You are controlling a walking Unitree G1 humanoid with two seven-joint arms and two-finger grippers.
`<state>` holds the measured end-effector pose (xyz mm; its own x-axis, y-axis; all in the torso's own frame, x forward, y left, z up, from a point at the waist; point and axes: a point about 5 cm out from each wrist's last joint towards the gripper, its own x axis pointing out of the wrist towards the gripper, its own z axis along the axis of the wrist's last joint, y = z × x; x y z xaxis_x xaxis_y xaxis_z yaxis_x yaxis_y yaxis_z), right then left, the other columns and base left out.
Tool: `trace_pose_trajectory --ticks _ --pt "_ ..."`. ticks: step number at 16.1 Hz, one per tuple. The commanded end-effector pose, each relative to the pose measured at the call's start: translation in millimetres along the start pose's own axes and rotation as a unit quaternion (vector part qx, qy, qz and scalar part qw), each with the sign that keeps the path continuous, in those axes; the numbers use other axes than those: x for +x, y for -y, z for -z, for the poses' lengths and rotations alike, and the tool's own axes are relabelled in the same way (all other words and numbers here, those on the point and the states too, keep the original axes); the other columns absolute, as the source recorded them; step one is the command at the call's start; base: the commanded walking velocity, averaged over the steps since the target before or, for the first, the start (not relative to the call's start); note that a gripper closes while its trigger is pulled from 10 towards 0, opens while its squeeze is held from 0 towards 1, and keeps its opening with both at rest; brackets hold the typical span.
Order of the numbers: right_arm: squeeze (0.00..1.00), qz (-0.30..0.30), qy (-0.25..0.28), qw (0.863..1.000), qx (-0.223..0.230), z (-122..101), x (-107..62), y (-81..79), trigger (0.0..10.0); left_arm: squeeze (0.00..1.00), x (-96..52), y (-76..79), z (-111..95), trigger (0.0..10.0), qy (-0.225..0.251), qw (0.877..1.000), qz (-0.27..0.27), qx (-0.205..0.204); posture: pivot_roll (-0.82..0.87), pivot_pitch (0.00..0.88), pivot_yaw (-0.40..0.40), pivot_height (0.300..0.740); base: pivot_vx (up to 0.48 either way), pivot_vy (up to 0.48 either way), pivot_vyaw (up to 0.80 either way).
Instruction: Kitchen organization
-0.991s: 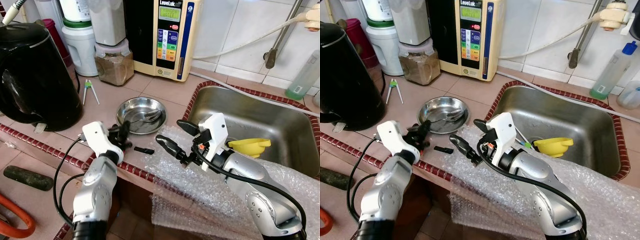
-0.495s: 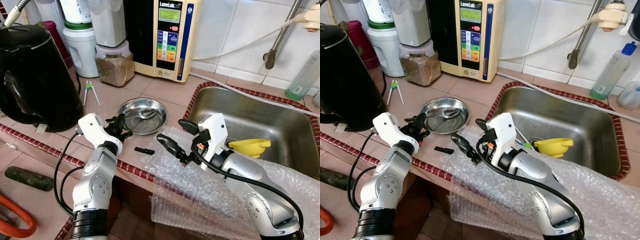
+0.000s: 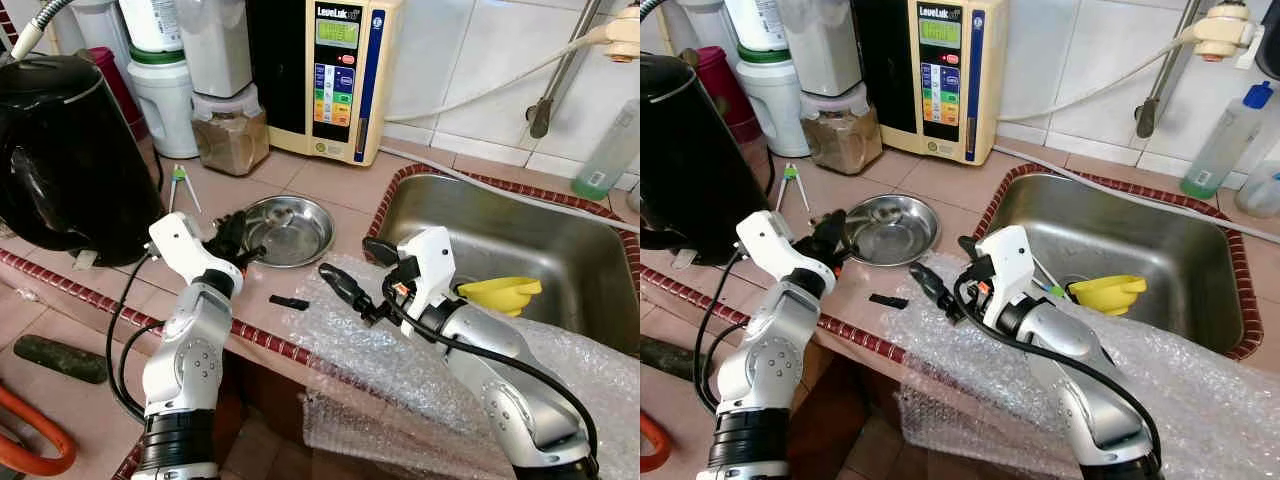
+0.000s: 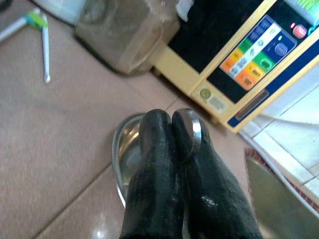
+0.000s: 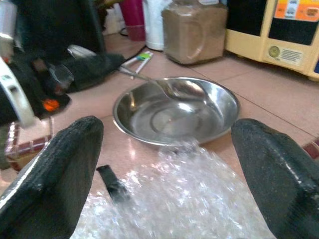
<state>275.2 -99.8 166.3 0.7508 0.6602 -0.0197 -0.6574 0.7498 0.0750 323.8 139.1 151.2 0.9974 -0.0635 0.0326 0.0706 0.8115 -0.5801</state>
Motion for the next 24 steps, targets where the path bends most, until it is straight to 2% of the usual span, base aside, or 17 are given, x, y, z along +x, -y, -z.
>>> trace_pose_trajectory --ticks 1,4,6,7,8,12,14,15,18,19,20,21,24 --pt "0.00 0.025 0.012 1.000 -0.006 -4.9 -0.9 7.8 10.0 0.00 3.9 9.8 -9.0 0.0 0.020 0.999 0.032 0.017 -0.02 0.023 0.052 0.740 0.000 0.000 0.00" --pt "0.00 0.102 0.024 0.994 -0.010 -5.7 -1.9 26.9 10.0 0.00 10.2 16.3 -16.5 0.0 0.031 0.996 0.076 0.038 -0.02 0.024 0.043 0.740 0.000 0.000 0.00" --pt "0.00 0.117 0.023 0.992 -0.037 -6.5 -4.4 32.4 10.0 0.00 12.9 25.3 -20.6 0.0 0.026 0.990 0.122 0.065 -0.02 0.027 0.044 0.740 0.000 0.000 0.00" --pt "0.00 0.133 0.029 0.989 -0.059 -9.3 -5.5 36.7 10.0 0.00 13.8 32.4 -14.0 0.0 0.001 0.975 0.174 0.137 -0.03 0.028 0.041 0.740 0.000 0.000 0.00" --pt "0.00 0.157 0.029 0.985 -0.072 -10.4 -6.9 42.7 10.0 0.00 14.3 37.7 -9.8 0.0 -0.010 0.966 0.201 0.160 -0.03 0.030 0.040 0.740 0.000 0.000 0.00" --pt "0.00 0.185 0.040 0.978 -0.088 -12.7 -12.4 50.5 10.0 0.00 13.8 64.0 1.3 0.0 -0.034 0.930 0.303 0.207 -0.04 0.032 0.051 0.740 0.000 0.000 0.00" --pt "0.00 0.201 0.023 0.972 -0.117 -9.1 -14.9 56.6 10.0 0.00 15.6 70.6 7.5 0.0 -0.036 0.925 0.317 0.208 -0.04 0.032 0.051 0.740 0.000 0.000 0.00" --pt "0.00 0.198 0.013 0.971 -0.135 -7.7 -15.3 58.7 10.0 0.00 15.3 77.1 10.2 0.0 -0.036 0.917 0.335 0.214 -0.04 0.030 0.053 0.740 0.000 0.000 0.00" --pt "0.00 0.173 -0.021 0.952 -0.251 -8.2 -19.4 66.0 10.0 0.00 9.2 101.1 20.6 0.0 -0.044 0.886 0.402 0.227 -0.05 0.030 0.048 0.740 0.000 0.000 0.00" --pt "0.00 0.171 -0.021 0.951 -0.255 -9.0 -19.7 66.9 10.0 0.00 8.2 103.4 22.6 0.0 -0.047 0.882 0.410 0.227 -0.05 0.031 0.047 0.740 0.000 0.000 0.00" --pt "0.00 0.167 -0.018 0.945 -0.280 -13.0 -19.6 70.5 10.0 0.00 2.6 111.2 30.8 0.0 -0.054 0.864 0.442 0.235 -0.05 0.032 0.046 0.740 0.000 0.000 0.00" --pt "0.00 0.176 -0.020 0.935 -0.307 -15.5 -18.7 75.0 10.0 0.00 -1.2 114.1 35.8 0.0 -0.062 0.853 0.460 0.239 -0.05 0.032 0.044 0.740 0.000 0.000 0.00" --pt "0.00 0.196 0.005 0.923 -0.332 -28.2 -10.5 81.2 10.0 0.00 -12.7 120.8 45.0 0.0 -0.081 0.824 0.504 0.247 -0.05 0.034 0.041 0.740 0.000 0.000 0.00"
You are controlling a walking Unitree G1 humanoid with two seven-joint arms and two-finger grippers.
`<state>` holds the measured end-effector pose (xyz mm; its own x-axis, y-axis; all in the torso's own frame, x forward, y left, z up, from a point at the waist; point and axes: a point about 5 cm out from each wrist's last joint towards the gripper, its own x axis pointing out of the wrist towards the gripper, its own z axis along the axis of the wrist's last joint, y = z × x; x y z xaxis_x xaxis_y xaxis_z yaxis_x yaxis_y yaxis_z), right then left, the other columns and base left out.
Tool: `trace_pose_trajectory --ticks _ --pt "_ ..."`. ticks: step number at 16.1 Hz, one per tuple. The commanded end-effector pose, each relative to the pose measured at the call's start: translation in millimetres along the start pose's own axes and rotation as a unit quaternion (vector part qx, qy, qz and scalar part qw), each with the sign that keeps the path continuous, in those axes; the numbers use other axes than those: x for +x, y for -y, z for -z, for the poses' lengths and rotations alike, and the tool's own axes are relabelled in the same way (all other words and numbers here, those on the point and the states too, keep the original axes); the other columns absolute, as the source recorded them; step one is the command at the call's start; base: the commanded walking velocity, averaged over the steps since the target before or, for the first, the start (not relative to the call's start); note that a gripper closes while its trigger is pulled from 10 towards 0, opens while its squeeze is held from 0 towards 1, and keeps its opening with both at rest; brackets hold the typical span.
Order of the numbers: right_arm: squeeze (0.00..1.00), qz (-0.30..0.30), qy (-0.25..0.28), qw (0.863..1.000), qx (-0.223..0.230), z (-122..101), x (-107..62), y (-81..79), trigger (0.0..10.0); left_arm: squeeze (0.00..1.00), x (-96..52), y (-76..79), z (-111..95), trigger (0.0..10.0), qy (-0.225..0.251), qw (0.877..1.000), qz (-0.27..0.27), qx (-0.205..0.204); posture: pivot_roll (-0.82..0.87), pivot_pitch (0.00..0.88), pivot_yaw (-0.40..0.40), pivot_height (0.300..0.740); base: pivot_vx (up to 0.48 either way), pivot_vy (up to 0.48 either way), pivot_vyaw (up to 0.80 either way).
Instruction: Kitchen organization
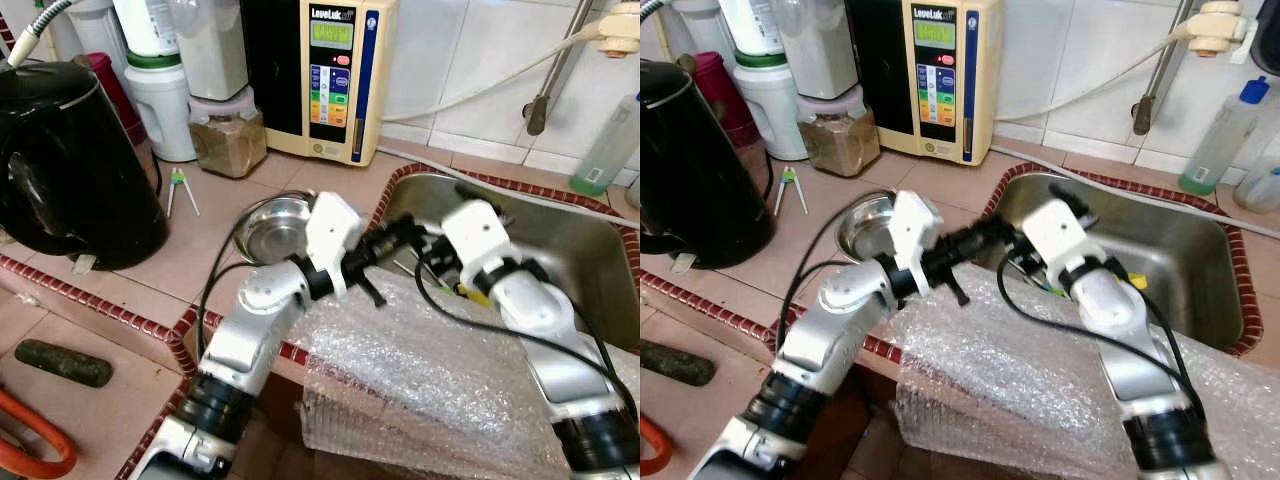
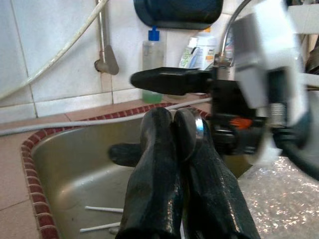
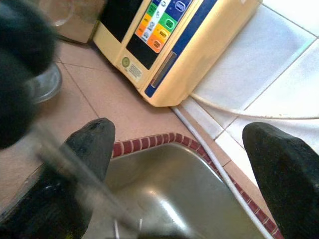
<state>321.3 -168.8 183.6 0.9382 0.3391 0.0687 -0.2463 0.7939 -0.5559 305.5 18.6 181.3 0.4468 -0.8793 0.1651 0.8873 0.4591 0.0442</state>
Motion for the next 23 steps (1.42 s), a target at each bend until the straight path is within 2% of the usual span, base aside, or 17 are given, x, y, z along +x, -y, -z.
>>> trace_pose_trajectory --ticks 1,3,4,5,7,14,19,23 --pt "0.00 0.008 0.011 1.000 -0.005 -4.6 5.2 1.9 10.0 0.00 2.1 6.6 -2.1 0.0 0.000 1.000 0.020 0.014 -0.05 0.034 0.040 0.740 0.000 0.000 0.00" --pt "0.00 -0.006 0.008 1.000 -0.005 -2.2 11.7 -6.1 10.0 0.00 4.1 11.3 -2.7 0.0 0.004 0.999 0.030 0.011 -0.04 0.034 0.034 0.740 0.000 0.000 0.00" --pt "0.00 -0.015 0.009 1.000 -0.002 -0.8 13.8 -10.7 1.8 0.00 4.3 12.4 -2.8 0.0 0.006 0.999 0.032 0.012 -0.04 0.034 0.034 0.740 0.000 0.000 0.00" --pt "0.00 -0.026 0.004 1.000 -0.002 2.5 15.3 -15.7 0.0 0.00 4.0 13.0 -2.8 0.0 0.006 0.999 0.035 0.013 -0.04 0.034 0.033 0.740 0.000 0.000 0.00" --pt "0.00 -0.032 -0.006 0.999 -0.007 8.4 14.9 -18.9 0.0 0.00 2.8 12.4 -2.8 0.0 0.006 0.999 0.034 0.015 -0.04 0.033 0.031 0.740 0.000 0.000 0.00" --pt "0.00 -0.015 -0.029 0.999 -0.024 21.3 10.5 -11.0 0.0 0.00 1.1 7.0 -2.3 0.0 0.002 0.999 0.026 0.031 -0.05 0.036 0.032 0.740 0.000 0.000 0.00" --pt "0.00 -0.004 -0.030 0.999 -0.025 24.2 9.4 -6.5 0.0 0.00 -1.7 4.6 -3.3 0.0 -0.001 0.999 0.023 0.042 -0.02 0.061 0.039 0.740 0.000 0.000 0.00" --pt "0.00 -0.010 -0.024 0.999 -0.025 22.8 9.7 -9.9 0.0 0.00 -2.8 3.9 -4.1 0.0 0.009 0.999 -0.004 0.045 -0.02 0.074 0.023 0.740 0.000 0.000 0.00"
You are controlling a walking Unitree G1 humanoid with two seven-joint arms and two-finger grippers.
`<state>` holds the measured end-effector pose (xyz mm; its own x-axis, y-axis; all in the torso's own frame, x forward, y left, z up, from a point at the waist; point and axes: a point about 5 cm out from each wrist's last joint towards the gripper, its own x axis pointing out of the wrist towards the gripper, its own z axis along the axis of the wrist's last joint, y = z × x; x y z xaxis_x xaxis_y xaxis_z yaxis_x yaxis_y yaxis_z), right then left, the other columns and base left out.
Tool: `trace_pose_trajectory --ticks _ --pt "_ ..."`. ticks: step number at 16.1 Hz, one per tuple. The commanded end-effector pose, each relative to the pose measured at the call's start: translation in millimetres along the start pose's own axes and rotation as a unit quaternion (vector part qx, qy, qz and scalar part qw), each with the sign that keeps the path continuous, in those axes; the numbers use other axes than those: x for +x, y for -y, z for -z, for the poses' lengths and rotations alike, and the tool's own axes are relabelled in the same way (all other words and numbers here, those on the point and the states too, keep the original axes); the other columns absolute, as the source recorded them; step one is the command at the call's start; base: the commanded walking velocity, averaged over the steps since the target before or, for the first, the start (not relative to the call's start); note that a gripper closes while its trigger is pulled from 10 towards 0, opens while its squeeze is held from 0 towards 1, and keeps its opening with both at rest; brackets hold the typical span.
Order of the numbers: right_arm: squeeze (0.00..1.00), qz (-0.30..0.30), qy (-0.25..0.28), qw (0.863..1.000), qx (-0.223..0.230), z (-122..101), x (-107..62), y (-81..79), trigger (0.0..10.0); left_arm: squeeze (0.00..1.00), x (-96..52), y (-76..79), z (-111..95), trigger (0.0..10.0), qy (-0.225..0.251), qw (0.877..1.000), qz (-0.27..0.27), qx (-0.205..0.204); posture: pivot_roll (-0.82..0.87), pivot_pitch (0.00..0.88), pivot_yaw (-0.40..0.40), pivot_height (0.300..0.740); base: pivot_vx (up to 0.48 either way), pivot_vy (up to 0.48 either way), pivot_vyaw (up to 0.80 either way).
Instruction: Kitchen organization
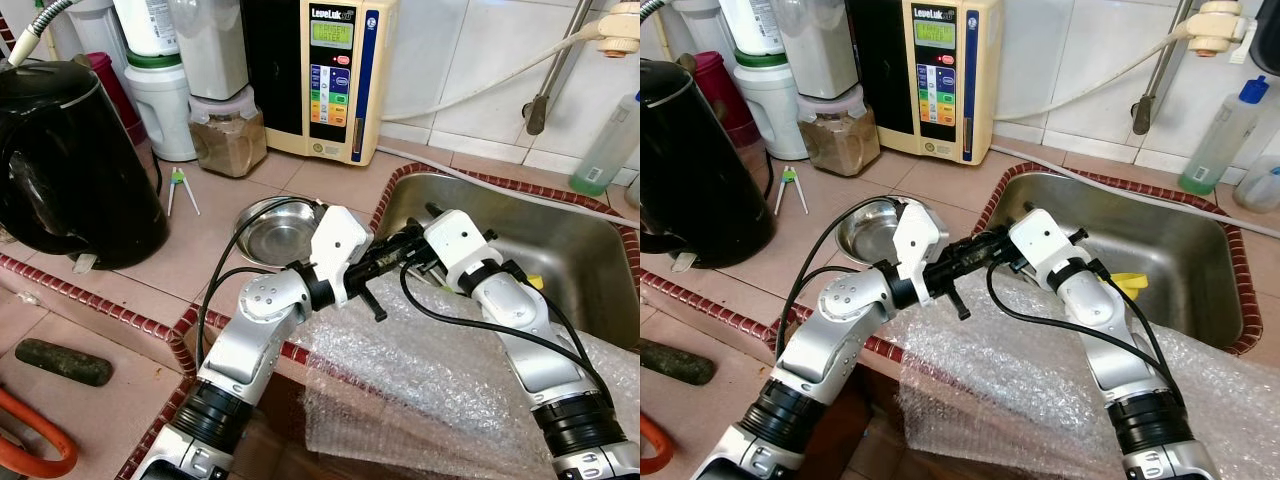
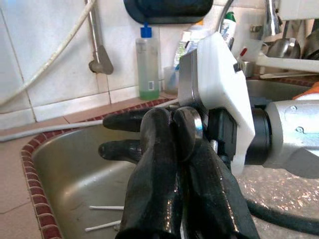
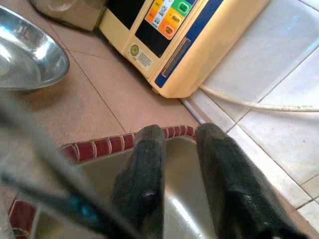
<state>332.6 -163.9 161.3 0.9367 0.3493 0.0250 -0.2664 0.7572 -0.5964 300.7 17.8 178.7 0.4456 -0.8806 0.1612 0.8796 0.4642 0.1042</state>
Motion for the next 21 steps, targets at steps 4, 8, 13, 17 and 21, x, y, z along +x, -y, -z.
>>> trace_pose_trajectory --ticks 4,8,13,17,21 --pt "0.00 0.010 -0.007 1.000 -0.001 4.7 -2.7 4.2 0.0 0.00 0.8 -8.9 -10.0 0.0 0.023 0.998 -0.046 0.022 -0.03 0.073 0.020 0.740 0.000 0.000 0.00" --pt "0.00 0.043 -0.011 0.999 0.017 9.8 -8.7 4.3 0.0 0.00 0.4 -8.1 -8.5 2.6 0.017 0.999 -0.033 0.030 -0.03 0.057 0.047 0.740 0.000 0.000 0.00" --pt "0.00 0.036 -0.011 0.999 0.028 11.8 -12.1 -15.6 0.0 1.00 0.9 -9.7 -9.1 10.0 0.034 0.998 -0.048 0.011 -0.04 0.038 0.048 0.740 0.000 0.000 0.00" --pt "0.00 0.044 -0.015 0.999 0.006 14.9 -10.3 -13.9 0.0 1.00 -3.3 -11.7 -8.7 10.0 0.032 0.998 -0.046 0.014 -0.04 0.038 0.046 0.740 0.000 0.000 0.00" --pt "0.00 0.084 -0.032 0.995 -0.035 25.1 -11.0 8.9 0.0 1.00 -8.3 -3.9 -2.9 10.0 0.028 0.999 -0.046 0.006 -0.03 0.042 0.019 0.740 0.000 0.000 0.00"
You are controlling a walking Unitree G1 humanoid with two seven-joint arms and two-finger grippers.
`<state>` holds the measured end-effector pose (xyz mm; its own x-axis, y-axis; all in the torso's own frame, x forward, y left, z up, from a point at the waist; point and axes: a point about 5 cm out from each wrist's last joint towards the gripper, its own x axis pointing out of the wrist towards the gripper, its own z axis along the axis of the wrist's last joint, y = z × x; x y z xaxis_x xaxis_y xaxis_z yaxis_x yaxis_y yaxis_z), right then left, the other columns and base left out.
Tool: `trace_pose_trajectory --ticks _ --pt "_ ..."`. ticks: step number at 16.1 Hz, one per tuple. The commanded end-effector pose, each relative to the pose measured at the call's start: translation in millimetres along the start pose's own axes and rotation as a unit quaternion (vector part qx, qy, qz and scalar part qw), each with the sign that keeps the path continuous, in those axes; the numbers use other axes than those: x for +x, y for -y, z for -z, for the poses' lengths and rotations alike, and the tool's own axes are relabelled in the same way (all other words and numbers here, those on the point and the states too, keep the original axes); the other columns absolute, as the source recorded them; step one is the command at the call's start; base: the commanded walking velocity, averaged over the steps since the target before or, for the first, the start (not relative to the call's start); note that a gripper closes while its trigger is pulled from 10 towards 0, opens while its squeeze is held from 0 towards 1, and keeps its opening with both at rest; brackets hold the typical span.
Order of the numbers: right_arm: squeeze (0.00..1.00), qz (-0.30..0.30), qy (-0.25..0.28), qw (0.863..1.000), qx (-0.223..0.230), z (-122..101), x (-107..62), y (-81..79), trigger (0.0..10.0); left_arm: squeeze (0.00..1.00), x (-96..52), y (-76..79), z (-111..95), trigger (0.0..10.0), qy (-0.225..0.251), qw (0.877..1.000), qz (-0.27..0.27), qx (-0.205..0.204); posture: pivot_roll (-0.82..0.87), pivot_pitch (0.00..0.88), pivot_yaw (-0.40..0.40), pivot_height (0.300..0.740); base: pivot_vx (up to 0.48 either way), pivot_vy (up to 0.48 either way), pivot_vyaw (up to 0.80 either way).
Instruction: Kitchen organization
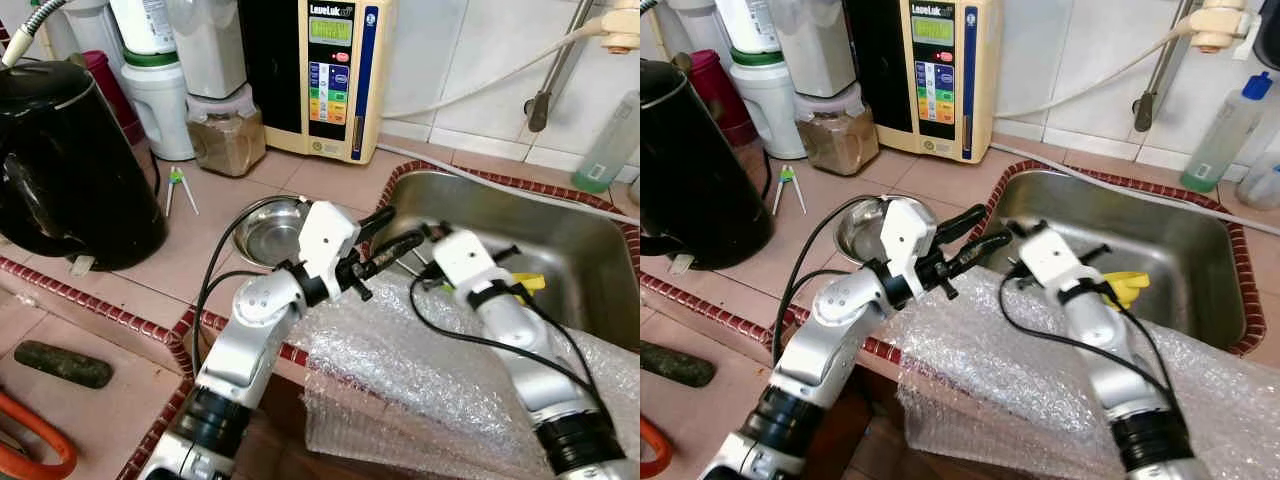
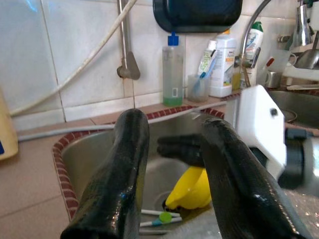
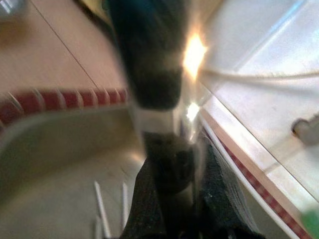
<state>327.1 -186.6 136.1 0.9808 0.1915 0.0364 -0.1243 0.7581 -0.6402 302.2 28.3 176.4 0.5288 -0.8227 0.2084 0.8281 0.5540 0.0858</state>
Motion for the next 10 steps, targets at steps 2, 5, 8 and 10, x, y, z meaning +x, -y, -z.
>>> trace_pose_trajectory --ticks 2,5,8,10 --pt "0.00 0.026 0.011 1.000 -0.013 -4.0 8.7 18.1 0.0 1.00 -1.7 3.1 -3.5 10.0 0.008 1.000 0.008 0.002 -0.02 0.043 0.016 0.740 0.000 0.000 0.00" --pt "0.00 0.043 0.007 0.999 -0.032 -0.1 16.5 28.9 0.0 1.00 -6.2 4.2 1.2 10.0 -0.012 1.000 0.014 -0.001 -0.01 0.047 0.019 0.740 0.000 0.000 0.00" --pt "0.00 0.061 -0.006 0.997 -0.043 5.0 22.1 42.5 0.0 1.00 -7.7 8.3 5.1 10.0 -0.028 0.999 0.028 0.004 0.00 0.055 0.024 0.740 0.000 0.000 0.00" --pt "0.00 0.071 -0.017 0.997 -0.039 11.0 22.0 48.3 0.0 1.00 -8.3 12.4 5.3 10.0 -0.032 0.999 0.034 0.007 0.01 0.072 0.017 0.740 0.000 0.000 0.00"
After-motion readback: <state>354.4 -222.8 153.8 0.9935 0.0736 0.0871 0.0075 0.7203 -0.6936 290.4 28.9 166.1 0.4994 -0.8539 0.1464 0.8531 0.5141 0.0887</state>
